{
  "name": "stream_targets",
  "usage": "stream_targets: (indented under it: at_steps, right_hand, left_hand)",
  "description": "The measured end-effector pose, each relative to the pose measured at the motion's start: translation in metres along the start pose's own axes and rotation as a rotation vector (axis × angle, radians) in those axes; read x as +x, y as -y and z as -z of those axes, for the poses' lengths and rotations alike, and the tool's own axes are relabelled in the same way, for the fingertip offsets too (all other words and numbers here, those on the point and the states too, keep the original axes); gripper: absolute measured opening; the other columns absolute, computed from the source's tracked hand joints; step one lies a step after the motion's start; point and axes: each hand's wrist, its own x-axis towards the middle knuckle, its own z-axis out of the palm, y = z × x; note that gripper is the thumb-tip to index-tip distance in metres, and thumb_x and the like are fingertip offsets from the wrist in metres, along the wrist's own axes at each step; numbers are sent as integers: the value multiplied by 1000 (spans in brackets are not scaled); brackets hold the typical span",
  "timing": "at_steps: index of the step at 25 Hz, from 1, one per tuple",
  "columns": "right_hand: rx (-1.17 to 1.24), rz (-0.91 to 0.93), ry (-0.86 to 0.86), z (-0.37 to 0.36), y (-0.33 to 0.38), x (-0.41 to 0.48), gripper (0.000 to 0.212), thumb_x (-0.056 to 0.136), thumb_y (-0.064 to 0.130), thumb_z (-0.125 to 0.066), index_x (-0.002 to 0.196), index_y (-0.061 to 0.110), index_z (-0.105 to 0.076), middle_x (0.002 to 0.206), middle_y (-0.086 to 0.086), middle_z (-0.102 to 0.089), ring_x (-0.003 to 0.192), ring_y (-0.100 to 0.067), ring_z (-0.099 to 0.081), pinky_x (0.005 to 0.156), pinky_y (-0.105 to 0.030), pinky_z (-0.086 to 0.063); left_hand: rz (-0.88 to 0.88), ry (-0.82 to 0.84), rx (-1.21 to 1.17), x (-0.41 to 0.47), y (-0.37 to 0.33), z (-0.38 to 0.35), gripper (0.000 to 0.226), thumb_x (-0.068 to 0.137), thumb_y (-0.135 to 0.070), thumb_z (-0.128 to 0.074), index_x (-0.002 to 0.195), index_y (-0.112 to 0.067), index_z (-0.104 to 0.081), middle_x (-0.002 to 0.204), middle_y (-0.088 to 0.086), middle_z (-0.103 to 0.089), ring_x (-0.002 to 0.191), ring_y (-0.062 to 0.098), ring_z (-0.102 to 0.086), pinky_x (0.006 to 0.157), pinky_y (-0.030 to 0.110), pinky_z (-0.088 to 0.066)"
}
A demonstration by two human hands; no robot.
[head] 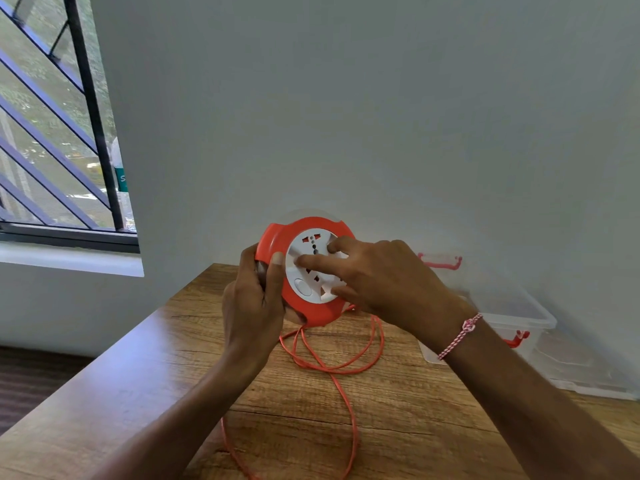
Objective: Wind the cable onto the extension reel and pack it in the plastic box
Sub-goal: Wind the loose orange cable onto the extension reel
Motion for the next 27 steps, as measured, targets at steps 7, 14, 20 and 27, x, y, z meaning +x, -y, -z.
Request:
stream_targets:
  at_steps: [7,14,20,27]
  right_hand:
    - [-40,-38,-153,-4,1,-4,53,85,52,-76,135,36,-64,95,-4,-76,54,-22,-65,54,-22,-29]
    - [220,-355,-258,-13,30,-3,63,83,67,-65,130,26,-57,87,-1,-76,64,-20,-70,59,-26,-54]
    - [494,-606,-242,-15,39,-1,65,78,72,-67,124,29,-48,102,2,-74,74,-17,-72,59,-22,-60]
    - [1209,-1013,-208,-5,41,11,50,79,62,-76,105,28,-50,83,2,-78,42,-13,-66,35,-19,-46]
  left_hand:
    - [-30,-5,-10,-1,1,1,20,103,-61,-38,117,-49,-46,85,-15,-70,70,4,-74,53,29,-62]
    - [-109,-80,92,-6,1,-1,56,104,-69,-30,125,-23,-53,66,-15,-57,73,5,-67,51,26,-54]
    - [-166,-67,122,-7,-3,0,58,106,-64,-31,132,-17,-53,66,-21,-54,74,-1,-67,52,14,-46]
    - [-155,-126,105,-8,-8,-1,51,106,-65,-31,132,-24,-48,72,-22,-57,79,0,-69,51,21,-52]
